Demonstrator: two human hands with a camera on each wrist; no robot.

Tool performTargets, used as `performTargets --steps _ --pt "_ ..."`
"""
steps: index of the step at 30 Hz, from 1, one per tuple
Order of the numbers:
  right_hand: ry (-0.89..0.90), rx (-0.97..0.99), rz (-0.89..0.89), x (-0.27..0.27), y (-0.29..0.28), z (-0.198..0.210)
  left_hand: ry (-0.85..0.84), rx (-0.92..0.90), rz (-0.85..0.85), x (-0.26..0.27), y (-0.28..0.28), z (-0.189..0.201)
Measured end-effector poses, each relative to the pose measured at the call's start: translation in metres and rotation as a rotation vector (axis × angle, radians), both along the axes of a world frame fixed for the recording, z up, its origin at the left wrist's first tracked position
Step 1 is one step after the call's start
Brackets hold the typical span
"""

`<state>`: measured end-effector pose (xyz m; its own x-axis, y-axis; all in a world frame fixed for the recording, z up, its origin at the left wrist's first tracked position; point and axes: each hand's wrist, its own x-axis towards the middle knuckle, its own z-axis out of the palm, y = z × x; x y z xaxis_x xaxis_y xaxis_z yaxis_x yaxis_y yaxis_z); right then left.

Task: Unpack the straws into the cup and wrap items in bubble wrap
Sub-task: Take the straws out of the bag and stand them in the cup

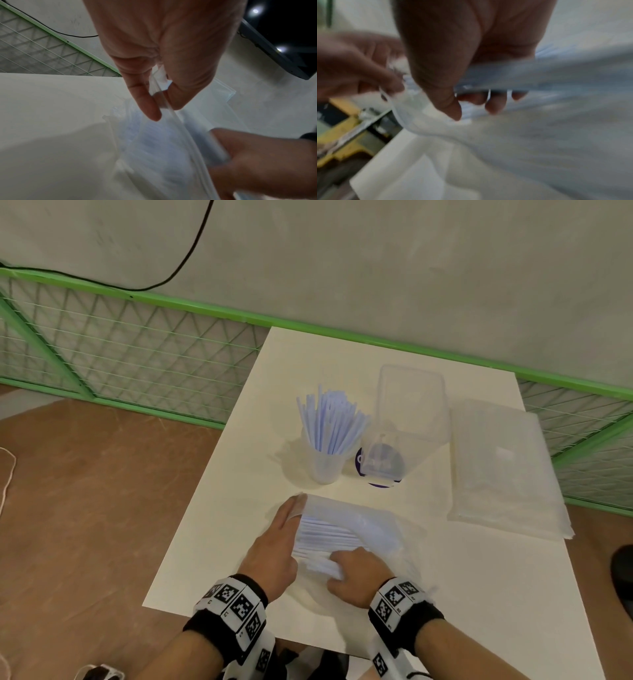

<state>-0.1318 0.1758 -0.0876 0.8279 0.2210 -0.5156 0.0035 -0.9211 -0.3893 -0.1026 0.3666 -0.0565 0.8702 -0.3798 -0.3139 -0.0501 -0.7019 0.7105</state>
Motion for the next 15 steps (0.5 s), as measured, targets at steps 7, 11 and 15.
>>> performTargets --steps 7,11,15 --pt "-0.309 0.562 -0.422 -0.014 -0.005 0.041 -0.017 0.011 0.009 0.002 0.001 -0.003" --pt "-0.322 0.676 -0.467 -0.019 -0.004 0.061 -0.020 0.016 0.006 0.004 0.001 -0.003" --pt "-0.283 0.632 -0.540 -0.020 -0.003 0.059 -0.006 0.029 0.000 0.004 -0.001 -0.003"
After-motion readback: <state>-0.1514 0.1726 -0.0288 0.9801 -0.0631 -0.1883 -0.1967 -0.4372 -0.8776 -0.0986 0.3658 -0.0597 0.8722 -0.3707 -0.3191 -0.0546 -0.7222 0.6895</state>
